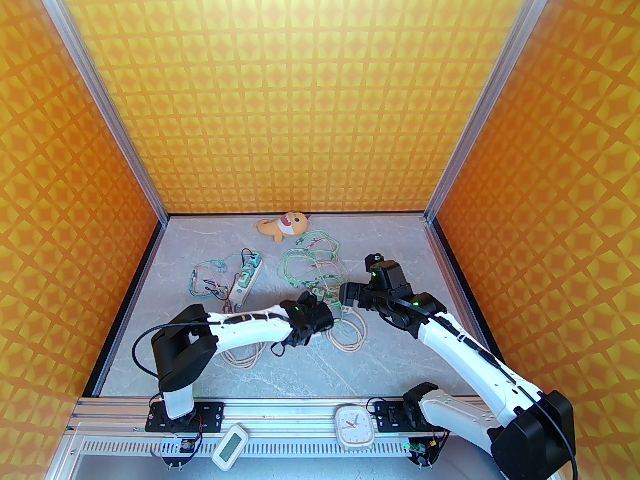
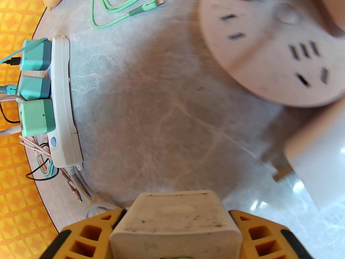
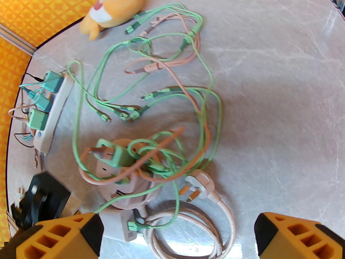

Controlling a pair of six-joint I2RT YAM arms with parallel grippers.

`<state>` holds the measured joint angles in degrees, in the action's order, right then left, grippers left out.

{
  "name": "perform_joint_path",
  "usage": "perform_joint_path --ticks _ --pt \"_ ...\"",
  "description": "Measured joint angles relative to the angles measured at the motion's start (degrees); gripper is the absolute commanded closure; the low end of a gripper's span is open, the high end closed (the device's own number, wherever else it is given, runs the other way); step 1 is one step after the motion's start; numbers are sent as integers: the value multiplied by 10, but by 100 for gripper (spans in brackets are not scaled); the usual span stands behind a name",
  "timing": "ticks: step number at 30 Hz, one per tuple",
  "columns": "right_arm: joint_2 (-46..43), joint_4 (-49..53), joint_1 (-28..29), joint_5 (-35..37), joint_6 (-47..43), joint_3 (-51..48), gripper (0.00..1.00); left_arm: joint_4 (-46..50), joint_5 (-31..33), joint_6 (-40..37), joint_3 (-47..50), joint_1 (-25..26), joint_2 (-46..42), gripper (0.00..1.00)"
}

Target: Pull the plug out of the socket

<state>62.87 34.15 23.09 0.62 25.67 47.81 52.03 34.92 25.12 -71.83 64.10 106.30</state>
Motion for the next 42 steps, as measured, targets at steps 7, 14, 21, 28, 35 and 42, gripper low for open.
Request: perform_joint_path --ticks 7,14,21,28,35,42 --pt "0 2 -2 1 6 -12 2 9 27 8 16 49 0 67" --pt "-8 8 -4 5 7 -15 1 29 47 26 16 87 15 64" --pt "-23 11 -4 5 9 -27 2 48 55 42 13 118 31 41" --pt "-33 16 -4 5 17 -42 1 54 45 39 -8 131 40 13" --pt "-37 25 -4 5 24 -43 2 47 -8 14 -10 131 -1 2" --pt "-36 25 -4 -12 34 -43 5 32 -80 -3 -11 106 -84 1"
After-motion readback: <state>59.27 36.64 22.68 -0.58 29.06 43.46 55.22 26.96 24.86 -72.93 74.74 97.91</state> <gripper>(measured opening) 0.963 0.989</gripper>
